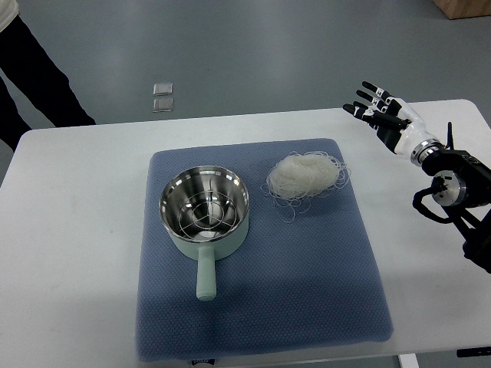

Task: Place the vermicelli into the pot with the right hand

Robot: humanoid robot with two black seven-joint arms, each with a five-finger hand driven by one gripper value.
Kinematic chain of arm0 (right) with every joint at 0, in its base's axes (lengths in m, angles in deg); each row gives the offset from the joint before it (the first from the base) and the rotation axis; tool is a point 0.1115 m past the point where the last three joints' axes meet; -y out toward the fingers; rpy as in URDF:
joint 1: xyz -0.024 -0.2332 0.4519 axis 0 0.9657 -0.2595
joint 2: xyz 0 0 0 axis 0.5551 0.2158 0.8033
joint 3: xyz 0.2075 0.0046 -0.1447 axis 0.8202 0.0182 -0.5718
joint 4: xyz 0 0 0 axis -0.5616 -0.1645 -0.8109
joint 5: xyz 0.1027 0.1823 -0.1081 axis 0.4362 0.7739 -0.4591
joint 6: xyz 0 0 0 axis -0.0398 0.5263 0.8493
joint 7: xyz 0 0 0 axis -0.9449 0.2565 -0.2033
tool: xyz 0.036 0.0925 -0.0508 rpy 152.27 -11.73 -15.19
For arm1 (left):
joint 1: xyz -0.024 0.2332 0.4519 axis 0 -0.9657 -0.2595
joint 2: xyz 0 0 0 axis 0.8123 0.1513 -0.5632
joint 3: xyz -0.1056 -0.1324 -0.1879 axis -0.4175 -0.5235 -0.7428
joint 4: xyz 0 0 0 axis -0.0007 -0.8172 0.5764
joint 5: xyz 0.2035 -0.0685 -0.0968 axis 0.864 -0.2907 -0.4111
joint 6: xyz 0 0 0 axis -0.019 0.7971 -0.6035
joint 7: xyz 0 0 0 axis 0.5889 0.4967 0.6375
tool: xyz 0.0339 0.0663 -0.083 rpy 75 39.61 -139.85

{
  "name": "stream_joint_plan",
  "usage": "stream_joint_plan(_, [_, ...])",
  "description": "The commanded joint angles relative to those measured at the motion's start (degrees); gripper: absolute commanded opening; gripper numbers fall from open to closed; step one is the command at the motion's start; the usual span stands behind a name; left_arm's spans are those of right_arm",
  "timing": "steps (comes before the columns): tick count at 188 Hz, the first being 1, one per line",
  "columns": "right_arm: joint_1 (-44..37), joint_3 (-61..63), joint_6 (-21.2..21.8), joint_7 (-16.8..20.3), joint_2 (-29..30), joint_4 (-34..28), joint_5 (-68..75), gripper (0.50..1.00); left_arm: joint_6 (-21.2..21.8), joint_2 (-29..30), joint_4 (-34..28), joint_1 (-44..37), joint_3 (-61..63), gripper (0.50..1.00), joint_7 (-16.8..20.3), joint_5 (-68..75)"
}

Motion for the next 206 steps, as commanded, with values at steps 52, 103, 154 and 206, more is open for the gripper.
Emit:
stream_joint_plan(52, [0.09,0.00,0.00,0.00,0.00,0.00,-0.21,0.924,-0.05,0.00,0.00,0.00,0.00,1.000,0.00,0.00])
stream_joint_plan(103, [0.09,-0.09,0.09,0.00,0.00,0.00,-0.30,0.924,-0.05,0.00,0.00,0.00,0.00,1.000,0.00,0.00])
stream_joint_plan(154, [0.00,-0.27,0.18,0.00,-0.09,-0.09,-0.39,0.924,0.04,0.00,0.00,0.00,0.00,1.000,0.00,0.00])
stream_joint_plan(206, [-0.09,-0.44,1.14,0.00,-0.52,-0.09,-0.74,0.921,-0.05,0.00,0.00,0.00,0.00,1.000,0.00,0.00])
